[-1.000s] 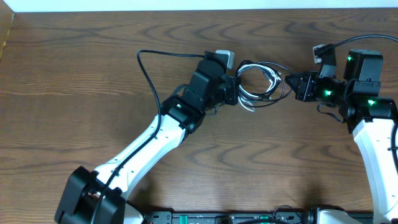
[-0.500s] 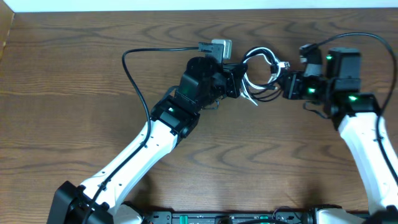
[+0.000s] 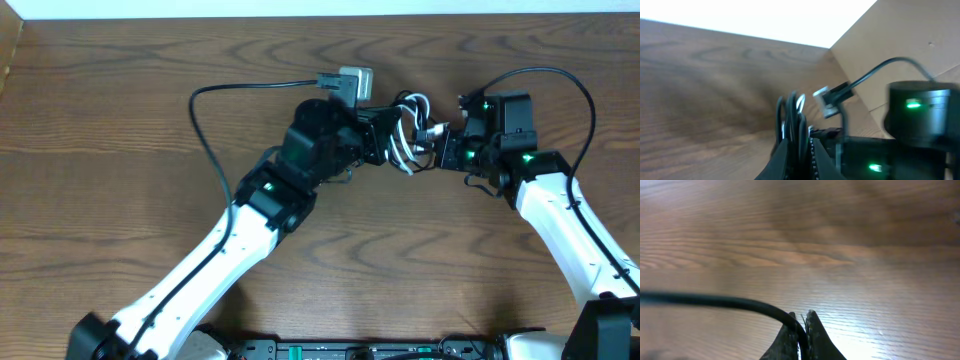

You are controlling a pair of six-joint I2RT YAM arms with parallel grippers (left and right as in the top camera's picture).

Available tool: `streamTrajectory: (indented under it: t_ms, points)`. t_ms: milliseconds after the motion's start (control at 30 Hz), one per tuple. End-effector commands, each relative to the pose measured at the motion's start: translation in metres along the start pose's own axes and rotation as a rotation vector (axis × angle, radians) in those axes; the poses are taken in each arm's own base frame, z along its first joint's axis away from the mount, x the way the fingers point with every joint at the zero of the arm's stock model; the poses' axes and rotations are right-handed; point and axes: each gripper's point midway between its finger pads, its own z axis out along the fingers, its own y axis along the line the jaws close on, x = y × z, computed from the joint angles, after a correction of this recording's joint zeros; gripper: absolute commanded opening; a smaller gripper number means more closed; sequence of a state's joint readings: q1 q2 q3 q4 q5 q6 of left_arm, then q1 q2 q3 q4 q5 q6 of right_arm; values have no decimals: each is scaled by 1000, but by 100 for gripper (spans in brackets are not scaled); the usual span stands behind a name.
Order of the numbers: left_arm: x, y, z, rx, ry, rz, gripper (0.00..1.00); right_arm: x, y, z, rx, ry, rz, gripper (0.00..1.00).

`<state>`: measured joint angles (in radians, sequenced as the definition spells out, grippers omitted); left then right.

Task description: Untangle cables

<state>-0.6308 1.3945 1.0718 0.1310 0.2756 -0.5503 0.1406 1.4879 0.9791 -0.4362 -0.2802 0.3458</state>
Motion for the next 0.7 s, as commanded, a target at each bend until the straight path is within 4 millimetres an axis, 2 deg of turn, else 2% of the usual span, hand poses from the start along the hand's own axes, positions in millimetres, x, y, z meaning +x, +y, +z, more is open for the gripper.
streamTrajectory:
  t_ms: [0, 100, 267, 467, 667]
  points:
    - [-57, -25, -41, 9, -194, 61, 8, 19, -57, 10, 205, 28, 81, 1]
    - [-66, -25, -55, -7, -223, 85, 8, 27, -75, 11, 238, 36, 113, 1]
    - [-70, -9, -71, -69, -221, 74, 8, 37, -97, 9, 269, 43, 176, 1]
    - [-78, 14, -85, -141, -228, 52, 8, 37, -115, 4, 291, 37, 226, 1]
    - [-97, 31, -109, -194, -288, 39, 7, 37, -131, -3, 319, 32, 272, 1]
